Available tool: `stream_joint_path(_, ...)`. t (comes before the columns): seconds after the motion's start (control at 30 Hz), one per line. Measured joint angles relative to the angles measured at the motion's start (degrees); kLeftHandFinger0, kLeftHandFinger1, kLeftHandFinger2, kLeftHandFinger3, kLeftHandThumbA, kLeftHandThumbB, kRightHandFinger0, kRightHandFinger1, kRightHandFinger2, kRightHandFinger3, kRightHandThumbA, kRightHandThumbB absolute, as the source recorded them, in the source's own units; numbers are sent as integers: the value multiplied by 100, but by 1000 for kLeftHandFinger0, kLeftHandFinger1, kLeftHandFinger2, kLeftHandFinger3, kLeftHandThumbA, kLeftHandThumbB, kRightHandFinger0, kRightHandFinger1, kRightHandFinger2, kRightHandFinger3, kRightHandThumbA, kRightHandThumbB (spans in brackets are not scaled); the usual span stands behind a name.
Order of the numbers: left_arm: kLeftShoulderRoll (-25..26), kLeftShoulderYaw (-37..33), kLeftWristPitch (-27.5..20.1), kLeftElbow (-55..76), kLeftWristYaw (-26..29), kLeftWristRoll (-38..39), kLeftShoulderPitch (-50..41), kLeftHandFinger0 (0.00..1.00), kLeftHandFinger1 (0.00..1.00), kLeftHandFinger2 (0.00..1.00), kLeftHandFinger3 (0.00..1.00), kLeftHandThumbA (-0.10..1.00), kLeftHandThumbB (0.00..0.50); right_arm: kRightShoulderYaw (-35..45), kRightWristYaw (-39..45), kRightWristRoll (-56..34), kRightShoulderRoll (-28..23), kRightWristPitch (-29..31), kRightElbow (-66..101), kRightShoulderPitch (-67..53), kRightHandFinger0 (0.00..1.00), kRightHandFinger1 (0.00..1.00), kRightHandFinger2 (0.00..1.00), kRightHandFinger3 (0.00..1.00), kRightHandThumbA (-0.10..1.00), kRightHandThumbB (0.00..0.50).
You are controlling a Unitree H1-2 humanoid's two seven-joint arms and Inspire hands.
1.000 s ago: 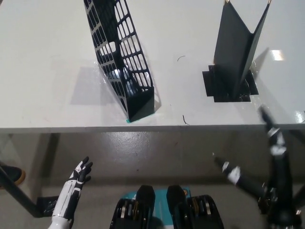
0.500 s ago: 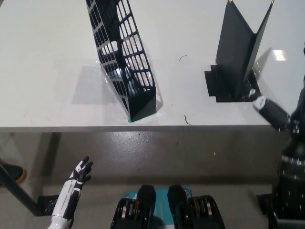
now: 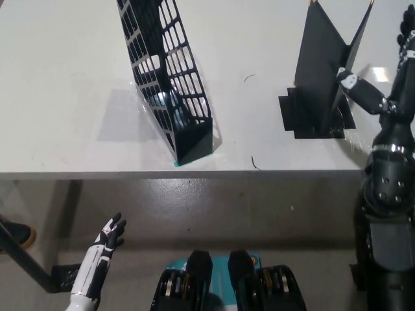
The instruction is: A notebook is kept standing on the table on the right hand side and a black shelf is kept on the left hand side and the robot uses its right hand to grab the notebook and places it in the shelf
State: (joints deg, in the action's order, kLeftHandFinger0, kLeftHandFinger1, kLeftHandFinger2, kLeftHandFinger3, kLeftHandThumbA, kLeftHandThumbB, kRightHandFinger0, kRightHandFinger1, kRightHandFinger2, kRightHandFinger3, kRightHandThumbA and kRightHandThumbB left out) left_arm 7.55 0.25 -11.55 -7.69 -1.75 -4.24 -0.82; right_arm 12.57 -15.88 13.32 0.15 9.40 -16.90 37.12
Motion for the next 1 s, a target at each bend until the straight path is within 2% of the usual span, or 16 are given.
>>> stream_joint_path(0.1,-10,-1,-4,-2,0,1,-3,1000,1000,1000,1000,1000,117,74,27,-251,-10,-68,-279,205,1000,1000,1000,1000,1000,396)
stream_joint_path(0.13,-14,-1,-4,-1,0,0,-3,1000,1000,1000,1000,1000,119,120,41,-360,-10,-102,-373,273,1000,1000,1000,1000,1000,433)
stream_joint_path(0.2,-22,-1,-4,-1,0,0,-6,1000,1000,1000,1000,1000,121,261,64,-625,-4,-188,-629,452,1000,1000,1000,1000,1000,436)
stream_joint_path(0.27,-24,-1,-4,-1,0,0,-10,1000,1000,1000,1000,1000,123,379,81,-856,-6,-260,-933,638,1000,1000,1000,1000,1000,418)
stream_joint_path(0.37,-25,-2,-5,-1,0,-1,-17,1000,1000,1000,1000,1000,125,589,98,-1183,-4,-284,-1476,935,1000,1000,1000,1000,1000,441)
stream_joint_path(0.43,-26,-3,-4,4,0,-4,-32,1000,1000,1000,1000,1000,120,725,120,-1411,-5,-261,-1976,1145,1000,1000,1000,1000,1000,473)
stream_joint_path(0.67,-30,-2,-4,4,1,-18,-89,1000,1000,1000,1000,1000,126,1155,260,-2091,-13,-76,-3675,1876,1000,1000,1000,1000,1000,481)
stream_joint_path(0.7,-31,-2,-3,4,1,-20,-90,1000,1000,1000,1000,1000,132,1190,287,-2155,-23,-33,-3903,1977,1000,1000,1000,1000,1000,470)
stream_joint_path(0.77,-31,-2,-2,7,1,-20,-90,1000,1000,1000,1000,1000,134,1232,331,-2271,-51,121,-4409,2227,1000,1000,1000,1000,1000,500)
stream_joint_path(0.87,-32,-2,-1,9,1,-21,-88,1000,1000,1000,1000,1000,140,1209,338,-2331,-73,245,-4954,2497,1000,1000,1000,1000,1000,474)
stream_joint_path(0.9,-33,0,-1,8,1,-21,-87,1000,1000,1000,1000,1000,153,1175,335,-2332,-81,293,-5178,2579,1000,1000,1000,1000,1000,427)
stream_joint_path(0.93,-35,-1,-1,8,1,-21,-87,1000,1000,1000,1000,1000,154,1112,323,-2328,-95,335,-5408,2681,1000,1000,1000,1000,857,365)
stream_joint_path(0.97,-39,-1,-1,8,1,-21,-87,1000,1000,1000,1000,1000,149,1079,295,-2326,-104,360,-5559,2747,1000,1000,1000,1000,647,341)
stream_joint_path(1.0,-43,-1,-1,9,1,-21,-87,1000,1000,1000,1000,1000,142,1042,240,-2324,-108,384,-5725,2816,1000,1000,1000,1000,330,225)
